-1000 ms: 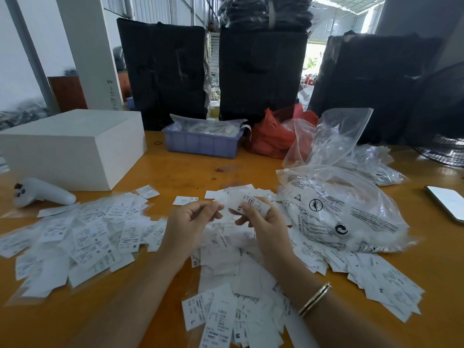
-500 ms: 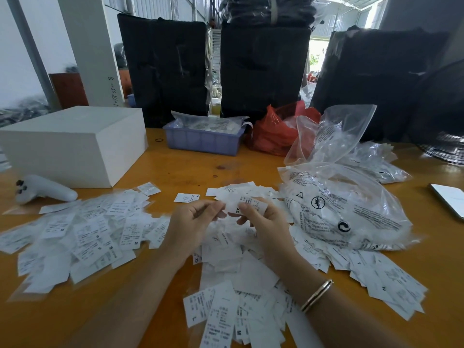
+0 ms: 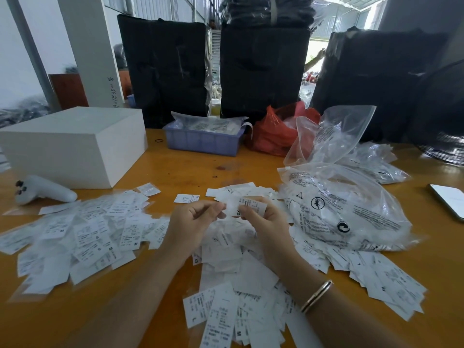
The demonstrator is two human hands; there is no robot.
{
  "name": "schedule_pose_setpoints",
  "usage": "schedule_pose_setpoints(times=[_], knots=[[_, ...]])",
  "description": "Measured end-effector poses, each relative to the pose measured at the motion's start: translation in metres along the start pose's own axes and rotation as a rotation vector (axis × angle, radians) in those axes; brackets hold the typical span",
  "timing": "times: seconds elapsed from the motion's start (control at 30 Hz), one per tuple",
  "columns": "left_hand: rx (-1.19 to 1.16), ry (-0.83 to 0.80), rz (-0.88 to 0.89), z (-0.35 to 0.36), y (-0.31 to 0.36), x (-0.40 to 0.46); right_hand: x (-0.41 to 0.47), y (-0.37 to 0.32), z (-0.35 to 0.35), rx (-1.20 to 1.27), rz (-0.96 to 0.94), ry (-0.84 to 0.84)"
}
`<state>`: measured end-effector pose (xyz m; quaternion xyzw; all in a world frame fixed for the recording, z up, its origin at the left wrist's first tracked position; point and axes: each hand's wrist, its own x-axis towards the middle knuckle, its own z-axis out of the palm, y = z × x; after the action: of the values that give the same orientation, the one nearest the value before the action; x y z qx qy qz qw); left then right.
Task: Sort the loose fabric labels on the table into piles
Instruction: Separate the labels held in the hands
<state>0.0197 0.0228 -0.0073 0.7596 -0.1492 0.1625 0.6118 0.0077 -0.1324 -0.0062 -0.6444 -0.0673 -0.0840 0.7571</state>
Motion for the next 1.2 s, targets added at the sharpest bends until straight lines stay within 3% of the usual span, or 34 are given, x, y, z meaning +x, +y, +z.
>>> schedule_pose_setpoints(times=[0.23,0.6,0.8,1.0,1.1,1.2], knots=[[0.015,0.001,-0.008,-0.001,-0.002,0.001,0.002,0.000,-0.003,-0.048,-0.043,0.072],[0.044,0.018,-0.017,-0.001,0.000,0.001,0.000,0.000,0.001,-0.174,-0.077,-0.070],[0.058,0.004,-0.005,-0.002,-0.003,0.001,0.002,0.004,-0.001,-0.100,-0.038,-0.113],[0.083,-0.114,-0.032,0.002,-0.004,0.001,0.003,0.012,0.000,-0.259,-0.059,-0.169],[0.043,-0.043,-0.057,0.001,-0.006,0.002,0.005,0.012,-0.001,-0.145,-0.061,-0.093],[0.014,0.015,-0.080,0.000,-0.007,0.003,0.006,0.012,-0.006,-0.242,-0.100,-0.020]])
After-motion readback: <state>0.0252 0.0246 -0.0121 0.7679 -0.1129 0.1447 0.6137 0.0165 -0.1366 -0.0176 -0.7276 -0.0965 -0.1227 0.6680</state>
